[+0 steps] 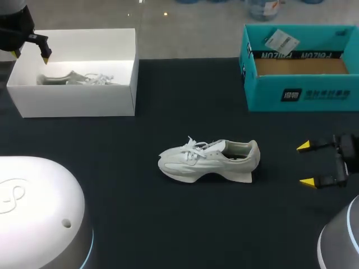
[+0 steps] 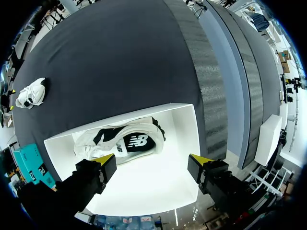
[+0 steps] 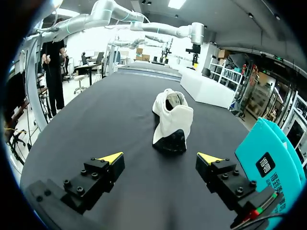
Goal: Take the shoe out of the shoebox, open the shoe tongue, remove and reinsert the insole, then place the shoe into the shoebox
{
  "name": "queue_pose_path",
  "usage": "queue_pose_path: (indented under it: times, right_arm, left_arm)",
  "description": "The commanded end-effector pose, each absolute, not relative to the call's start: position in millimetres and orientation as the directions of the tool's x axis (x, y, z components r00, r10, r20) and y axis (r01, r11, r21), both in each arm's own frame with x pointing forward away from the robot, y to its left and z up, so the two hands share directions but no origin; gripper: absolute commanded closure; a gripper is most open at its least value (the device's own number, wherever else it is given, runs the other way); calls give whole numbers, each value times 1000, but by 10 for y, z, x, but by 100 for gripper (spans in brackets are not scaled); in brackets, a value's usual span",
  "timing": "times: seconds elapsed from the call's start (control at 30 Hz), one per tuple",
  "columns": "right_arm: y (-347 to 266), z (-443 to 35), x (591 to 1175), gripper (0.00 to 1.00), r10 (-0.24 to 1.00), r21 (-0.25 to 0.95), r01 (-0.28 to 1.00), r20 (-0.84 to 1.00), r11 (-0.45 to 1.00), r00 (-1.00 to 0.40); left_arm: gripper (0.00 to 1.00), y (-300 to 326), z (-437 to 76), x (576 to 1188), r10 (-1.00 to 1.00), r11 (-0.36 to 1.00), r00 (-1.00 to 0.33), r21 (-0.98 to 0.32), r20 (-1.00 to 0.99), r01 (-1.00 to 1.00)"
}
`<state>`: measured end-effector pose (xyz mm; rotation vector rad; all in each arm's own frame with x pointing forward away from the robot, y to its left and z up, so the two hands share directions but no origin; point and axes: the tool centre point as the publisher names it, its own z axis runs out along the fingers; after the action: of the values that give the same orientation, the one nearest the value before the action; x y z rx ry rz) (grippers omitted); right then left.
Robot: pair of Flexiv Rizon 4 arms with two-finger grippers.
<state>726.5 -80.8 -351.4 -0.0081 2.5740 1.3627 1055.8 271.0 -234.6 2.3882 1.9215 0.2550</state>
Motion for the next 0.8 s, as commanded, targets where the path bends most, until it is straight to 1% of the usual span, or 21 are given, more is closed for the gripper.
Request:
queue_pose_path:
  times: [0.03, 0.1, 0.13, 0.17, 0.8]
  right_arm:
    - [-776, -3591, 7339, 0, 97, 819, -111, -199, 562, -975]
    - [-776, -3597, 7333, 0, 97, 824, -95, -178, 559, -979]
    - [-778, -3606, 7324, 0, 132, 822, -21, -117, 569, -984]
    - [-785, -3613, 7321, 0, 129, 830, -11, -100, 558, -987]
    - [-785, -3613, 7321, 0, 129, 830, -11, -100, 558, -987]
  left_arm:
    - [0, 2716, -2342, 10563, 974, -219, 208, 153, 89, 964]
    - [0, 2716, -2342, 10563, 974, -219, 208, 153, 89, 964]
    - [0, 2716, -2342, 10563, 974, -219, 208, 153, 89, 964]
    - [0, 2716, -2342, 10563, 974, -219, 208, 153, 89, 964]
    - [0, 2716, -2342, 10563, 974, -219, 208, 153, 89, 964]
